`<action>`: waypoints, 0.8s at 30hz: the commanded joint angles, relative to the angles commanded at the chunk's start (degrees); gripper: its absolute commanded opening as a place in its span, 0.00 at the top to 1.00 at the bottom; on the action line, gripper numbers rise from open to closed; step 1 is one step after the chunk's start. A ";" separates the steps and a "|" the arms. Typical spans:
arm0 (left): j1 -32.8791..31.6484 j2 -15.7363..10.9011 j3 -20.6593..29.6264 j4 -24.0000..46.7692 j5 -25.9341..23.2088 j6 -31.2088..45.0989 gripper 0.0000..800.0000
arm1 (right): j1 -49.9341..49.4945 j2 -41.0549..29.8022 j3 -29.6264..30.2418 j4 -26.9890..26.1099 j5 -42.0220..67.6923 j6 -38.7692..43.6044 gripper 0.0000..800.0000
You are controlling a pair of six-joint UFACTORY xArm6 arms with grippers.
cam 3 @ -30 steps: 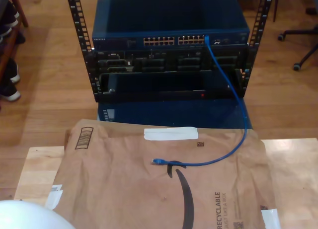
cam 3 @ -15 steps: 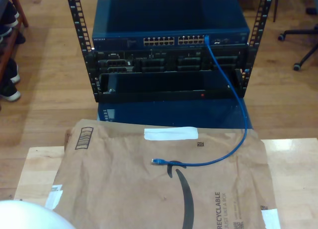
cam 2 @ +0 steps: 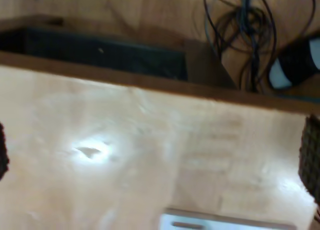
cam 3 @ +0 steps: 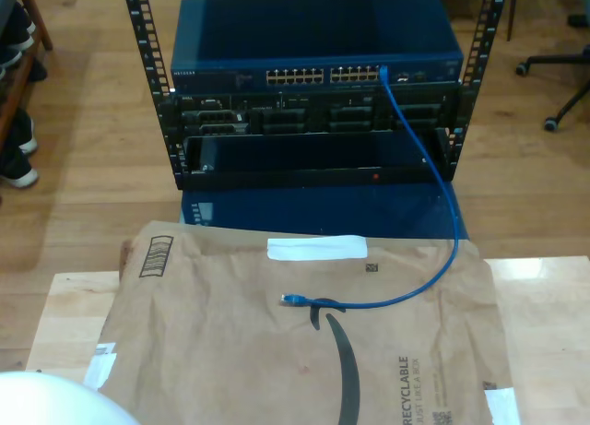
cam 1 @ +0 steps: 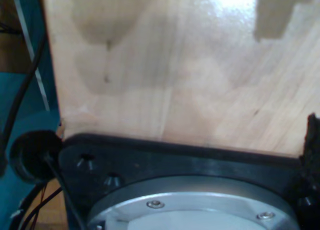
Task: Grab the cable and plug it in
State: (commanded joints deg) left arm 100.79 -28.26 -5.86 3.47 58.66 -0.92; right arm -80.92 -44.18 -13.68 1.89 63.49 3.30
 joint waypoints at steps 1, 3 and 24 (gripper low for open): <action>0.00 -0.09 0.00 0.00 0.00 0.00 0.00 | -1.41 0.09 1.32 0.09 0.00 -1.05 0.01; -0.09 -0.09 0.00 0.09 0.00 0.00 0.00 | -3.25 0.26 3.78 0.09 -0.09 -1.41 0.01; -0.09 0.00 0.00 0.00 0.00 0.00 0.00 | -3.78 5.98 14.33 0.26 -14.86 -1.49 0.01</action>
State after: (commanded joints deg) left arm 100.70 -28.26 -5.86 3.47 58.66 -0.92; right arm -84.70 -38.20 0.65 2.15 48.64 1.80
